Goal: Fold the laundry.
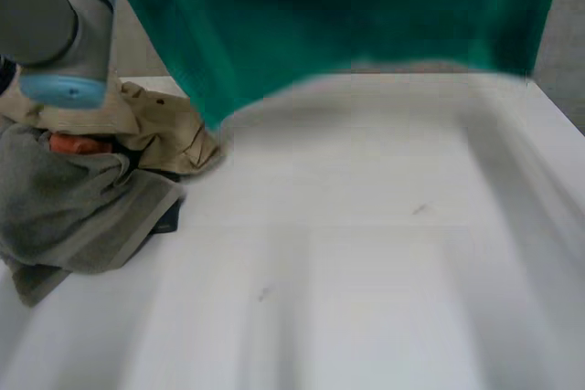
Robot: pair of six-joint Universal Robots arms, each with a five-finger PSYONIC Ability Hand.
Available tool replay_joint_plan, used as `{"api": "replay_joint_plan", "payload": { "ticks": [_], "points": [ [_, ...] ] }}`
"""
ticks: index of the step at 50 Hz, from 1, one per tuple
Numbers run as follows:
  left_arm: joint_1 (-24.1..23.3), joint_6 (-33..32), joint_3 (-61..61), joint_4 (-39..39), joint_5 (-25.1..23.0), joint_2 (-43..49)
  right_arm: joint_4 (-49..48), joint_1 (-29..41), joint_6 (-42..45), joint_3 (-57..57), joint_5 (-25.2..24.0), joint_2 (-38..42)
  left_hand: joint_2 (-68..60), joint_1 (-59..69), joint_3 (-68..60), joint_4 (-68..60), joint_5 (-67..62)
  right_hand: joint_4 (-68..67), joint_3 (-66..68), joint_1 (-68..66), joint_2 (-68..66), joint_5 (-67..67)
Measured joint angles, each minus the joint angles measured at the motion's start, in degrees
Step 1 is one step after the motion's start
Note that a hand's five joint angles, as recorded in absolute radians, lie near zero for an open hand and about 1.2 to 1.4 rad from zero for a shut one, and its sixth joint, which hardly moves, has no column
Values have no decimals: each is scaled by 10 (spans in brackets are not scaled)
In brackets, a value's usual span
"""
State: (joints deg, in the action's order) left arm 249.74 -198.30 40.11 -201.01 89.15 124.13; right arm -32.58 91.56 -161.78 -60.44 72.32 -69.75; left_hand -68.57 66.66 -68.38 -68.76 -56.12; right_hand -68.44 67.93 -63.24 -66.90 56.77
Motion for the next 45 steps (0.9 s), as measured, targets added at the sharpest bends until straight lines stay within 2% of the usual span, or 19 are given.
{"api": "replay_joint_plan", "payload": {
  "ticks": [5,19,24,30,31,32,34,36,38,45],
  "points": [
    [-1,13,44,11,-15,-27,9,2,-7,-21,-25,2,0,0,0,0,0,0,0,0,0,2],
    [-1,-15,417,71,-89,-89,131,-22,80,-182,-118,60,0,0,0,0,0,-1,0,0,0,2],
    [-3,-61,522,80,-100,-85,194,-37,151,-240,-130,102,0,0,0,0,0,-1,0,0,0,2],
    [1,-137,576,84,-94,-80,263,-53,221,-269,-133,131,8,-7,8,8,5,-1,0,0,0,2],
    [1,-145,579,84,-93,-80,269,-55,224,-270,-133,132,26,-20,25,26,14,-1,0,0,0,2],
    [2,-156,582,85,-91,-81,276,-56,226,-272,-134,131,131,-122,128,124,100,-1,0,0,0,2],
    [1,-167,584,86,-89,-83,282,-58,223,-274,-135,128,207,-206,200,206,179,-1,0,0,0,2],
    [-1,-173,586,86,-87,-86,284,-58,216,-277,-137,120,233,-231,228,236,208,-1,0,0,0,2],
    [-5,-173,588,87,-87,-89,283,-59,207,-280,-140,111,355,-346,347,355,329,-1,0,0,0,2],
    [-30,-156,598,84,-84,-95,273,-60,185,-287,-145,89,405,-384,401,412,387,-1,0,0,0,2]
  ]
}}
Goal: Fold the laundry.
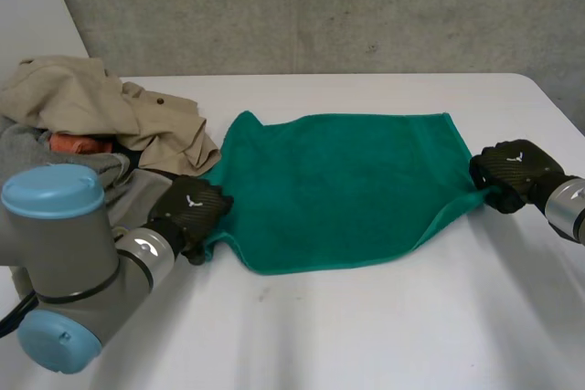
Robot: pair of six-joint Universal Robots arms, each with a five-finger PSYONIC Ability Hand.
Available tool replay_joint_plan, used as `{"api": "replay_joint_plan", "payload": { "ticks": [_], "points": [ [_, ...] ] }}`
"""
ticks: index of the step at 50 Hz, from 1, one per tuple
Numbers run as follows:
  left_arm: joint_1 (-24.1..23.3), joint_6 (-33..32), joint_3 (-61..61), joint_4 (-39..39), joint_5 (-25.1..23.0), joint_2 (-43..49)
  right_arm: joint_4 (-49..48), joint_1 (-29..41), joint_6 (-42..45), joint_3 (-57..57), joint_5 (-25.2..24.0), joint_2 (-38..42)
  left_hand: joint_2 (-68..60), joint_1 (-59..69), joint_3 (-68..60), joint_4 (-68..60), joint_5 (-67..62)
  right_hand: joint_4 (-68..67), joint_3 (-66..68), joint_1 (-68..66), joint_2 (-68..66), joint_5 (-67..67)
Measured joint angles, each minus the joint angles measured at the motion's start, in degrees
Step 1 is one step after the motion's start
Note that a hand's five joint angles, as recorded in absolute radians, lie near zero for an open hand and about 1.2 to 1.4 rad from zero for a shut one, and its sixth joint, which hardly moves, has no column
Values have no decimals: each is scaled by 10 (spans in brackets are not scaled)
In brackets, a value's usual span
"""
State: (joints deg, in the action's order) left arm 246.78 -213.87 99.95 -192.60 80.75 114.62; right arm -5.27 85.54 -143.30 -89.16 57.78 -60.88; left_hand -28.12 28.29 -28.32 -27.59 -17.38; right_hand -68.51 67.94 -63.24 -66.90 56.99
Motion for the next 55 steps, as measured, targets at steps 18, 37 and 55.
{"api": "replay_joint_plan", "payload": {
  "ticks": [18,37,55],
  "points": [
    [-39,9,-65,-33,59,67,4,-8,6,-5,1,-3,-76,80,-74,-84,-85,0,0,0,0,0],
    [15,-99,21,-86,103,37,34,-10,65,2,38,-9,-79,79,-76,-84,-82,0,0,0,0,0],
    [35,-134,101,16,57,-56,197,-47,174,8,44,-64,-402,351,-398,-411,-398,0,0,0,0,7]
  ]
}}
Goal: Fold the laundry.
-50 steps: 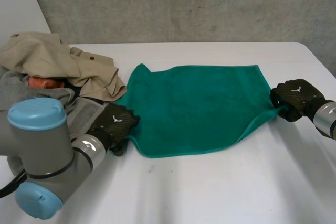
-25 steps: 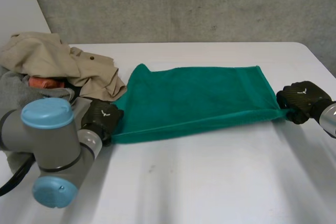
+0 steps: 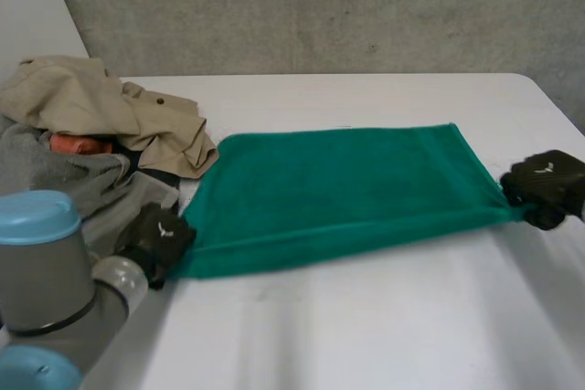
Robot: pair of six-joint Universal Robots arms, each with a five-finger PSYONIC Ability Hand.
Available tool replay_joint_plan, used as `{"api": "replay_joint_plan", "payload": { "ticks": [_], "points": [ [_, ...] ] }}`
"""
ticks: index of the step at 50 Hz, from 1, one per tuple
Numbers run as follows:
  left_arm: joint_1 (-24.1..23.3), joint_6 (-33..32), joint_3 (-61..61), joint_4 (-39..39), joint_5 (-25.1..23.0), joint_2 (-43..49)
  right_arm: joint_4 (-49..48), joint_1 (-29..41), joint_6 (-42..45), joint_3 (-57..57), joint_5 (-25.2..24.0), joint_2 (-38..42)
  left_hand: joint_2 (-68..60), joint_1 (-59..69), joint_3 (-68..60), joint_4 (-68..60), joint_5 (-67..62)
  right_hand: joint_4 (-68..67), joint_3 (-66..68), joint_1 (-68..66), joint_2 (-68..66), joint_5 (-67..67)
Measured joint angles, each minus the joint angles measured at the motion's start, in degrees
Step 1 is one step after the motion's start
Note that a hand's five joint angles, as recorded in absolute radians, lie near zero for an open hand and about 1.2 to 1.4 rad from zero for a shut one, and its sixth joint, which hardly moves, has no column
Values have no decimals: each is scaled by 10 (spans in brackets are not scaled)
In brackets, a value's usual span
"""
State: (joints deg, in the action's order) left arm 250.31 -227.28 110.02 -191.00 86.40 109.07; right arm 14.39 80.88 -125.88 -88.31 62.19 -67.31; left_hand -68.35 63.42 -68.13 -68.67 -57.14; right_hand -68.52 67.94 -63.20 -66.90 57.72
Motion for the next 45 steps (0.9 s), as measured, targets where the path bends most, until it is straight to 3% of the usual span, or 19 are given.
{"api": "replay_joint_plan", "payload": {
  "ticks": [7,10,16,26,33,40,45],
  "points": [
    [-3,-22,57,204,-34,-126,231,-96,215,-35,9,-85,0,0,0,0,0,0,1,0,0,0],
    [-2,-27,61,256,-55,-161,285,-122,293,-57,9,-103,-1,0,0,0,0,0,3,0,0,3],
    [-3,-26,21,235,-83,-147,277,-120,325,-77,7,-88,-1,0,0,0,0,0,3,0,0,7],
    [-30,-40,-207,113,-41,35,136,-31,158,42,30,-13,-2,0,-1,-1,0,0,3,0,0,8],
    [-50,-58,-475,33,-3,130,-46,25,-72,250,51,2,-2,0,-1,-1,0,-1,3,0,0,8],
    [-37,14,-667,-97,16,144,-304,36,-283,309,74,-25,-2,0,-1,-3,0,-1,3,0,0,8],
    [-30,56,-691,-97,11,144,-388,45,-331,277,76,-41,-2,0,-1,-3,-6,-1,3,0,0,8]
  ]
}}
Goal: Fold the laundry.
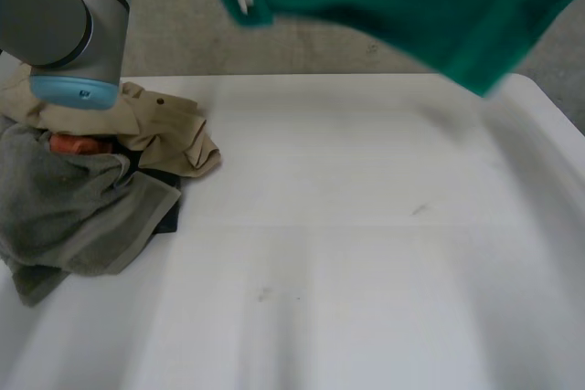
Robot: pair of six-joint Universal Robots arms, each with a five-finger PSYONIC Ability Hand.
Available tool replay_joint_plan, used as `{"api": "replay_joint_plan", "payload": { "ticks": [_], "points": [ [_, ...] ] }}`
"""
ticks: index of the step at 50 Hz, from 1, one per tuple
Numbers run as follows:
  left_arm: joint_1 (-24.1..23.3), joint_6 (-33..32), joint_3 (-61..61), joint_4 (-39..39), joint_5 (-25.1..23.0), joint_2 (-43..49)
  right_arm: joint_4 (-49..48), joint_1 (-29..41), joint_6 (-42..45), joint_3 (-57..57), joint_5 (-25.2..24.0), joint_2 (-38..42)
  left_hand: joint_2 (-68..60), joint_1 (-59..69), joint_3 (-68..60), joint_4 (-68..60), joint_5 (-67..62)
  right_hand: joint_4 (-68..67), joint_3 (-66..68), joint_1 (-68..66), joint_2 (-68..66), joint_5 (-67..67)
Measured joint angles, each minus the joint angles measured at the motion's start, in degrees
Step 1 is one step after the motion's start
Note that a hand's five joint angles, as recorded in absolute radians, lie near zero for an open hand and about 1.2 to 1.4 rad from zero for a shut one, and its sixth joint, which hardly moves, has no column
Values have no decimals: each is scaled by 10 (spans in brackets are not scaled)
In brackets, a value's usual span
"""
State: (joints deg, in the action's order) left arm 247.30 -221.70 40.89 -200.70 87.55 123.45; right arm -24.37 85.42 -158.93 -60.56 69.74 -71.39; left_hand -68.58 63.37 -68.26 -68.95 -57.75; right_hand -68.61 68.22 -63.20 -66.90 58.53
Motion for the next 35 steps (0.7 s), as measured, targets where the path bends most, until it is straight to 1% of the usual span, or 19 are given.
{"api": "replay_joint_plan", "payload": {
  "ticks": [4,8,13,18,22,24,25,26,27,31,35],
  "points": [
    [0,9,42,28,-9,-5,1,9,16,-32,-10,-1,0,0,0,0,-1,0,0,0,0,0],
    [2,8,124,40,-21,-12,23,17,46,-68,-22,7,0,0,-1,0,-1,0,0,0,0,0],
    [3,5,251,17,-38,-11,58,19,79,-117,-36,33,0,0,-2,0,-1,0,0,0,0,0],
    [3,4,370,-14,-48,6,102,14,119,-168,-53,77,15,0,11,18,5,-1,0,0,0,0],
    [4,3,442,-32,-51,26,138,4,157,-195,-62,116,82,-24,79,84,69,-1,0,0,0,0],
    [6,3,471,-38,-51,35,159,-5,179,-203,-65,134,128,-84,124,132,119,-1,0,0,0,0],
    [7,3,477,-39,-51,37,164,-8,185,-205,-65,138,128,-84,124,132,119,-1,0,0,0,0],
    [9,4,488,-40,-51,39,175,-14,195,-207,-67,146,186,-143,177,186,174,-1,0,0,0,0],
    [11,4,495,-41,-51,40,181,-17,201,-209,-68,150,212,-170,203,213,200,-1,0,0,0,0],
    [17,8,513,-38,-51,32,199,-30,214,-212,-72,158,291,-243,286,298,287,-1,0,0,0,0],
    [24,21,523,-27,-51,13,206,-40,215,-214,-78,153,302,-248,298,308,301,-1,0,0,0,0]
  ]
}}
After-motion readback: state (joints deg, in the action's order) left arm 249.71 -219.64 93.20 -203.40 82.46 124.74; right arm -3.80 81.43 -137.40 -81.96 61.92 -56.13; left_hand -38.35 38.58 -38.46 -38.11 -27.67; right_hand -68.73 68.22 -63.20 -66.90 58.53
